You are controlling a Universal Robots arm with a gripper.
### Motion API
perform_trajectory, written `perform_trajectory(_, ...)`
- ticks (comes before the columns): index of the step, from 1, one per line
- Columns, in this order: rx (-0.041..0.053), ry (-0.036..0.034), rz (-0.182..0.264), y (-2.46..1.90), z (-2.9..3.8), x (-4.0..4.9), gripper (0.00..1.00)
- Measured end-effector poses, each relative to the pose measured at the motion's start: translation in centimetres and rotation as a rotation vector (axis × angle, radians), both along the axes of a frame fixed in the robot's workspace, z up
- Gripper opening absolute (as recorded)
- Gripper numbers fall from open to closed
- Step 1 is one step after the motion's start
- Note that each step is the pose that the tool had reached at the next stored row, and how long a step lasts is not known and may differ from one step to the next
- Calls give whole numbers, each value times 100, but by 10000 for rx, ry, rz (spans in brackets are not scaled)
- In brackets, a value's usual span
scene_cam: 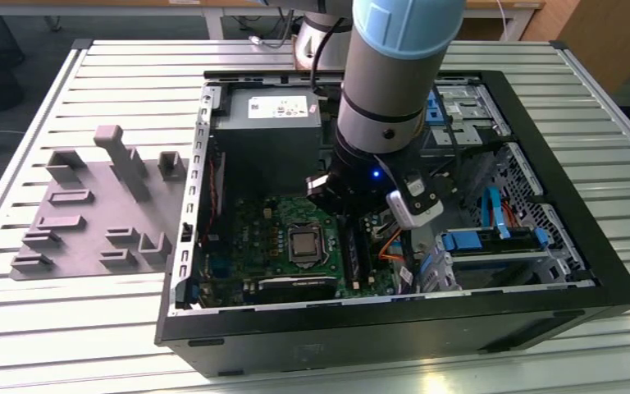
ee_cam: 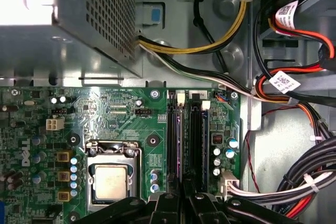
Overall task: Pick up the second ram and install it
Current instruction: 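Insert the second ram into the second slot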
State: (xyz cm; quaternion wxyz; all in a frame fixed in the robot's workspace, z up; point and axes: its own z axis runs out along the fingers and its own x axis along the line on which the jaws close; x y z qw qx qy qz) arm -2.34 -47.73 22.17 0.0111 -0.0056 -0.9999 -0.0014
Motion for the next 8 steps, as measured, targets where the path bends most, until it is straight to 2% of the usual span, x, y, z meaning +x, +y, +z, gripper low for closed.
perform_trajectory(4, 2, 18, 271, 0, -3, 1, 14)
perform_trajectory(8, 3, 19, 298, 0, -10, 1, 14)
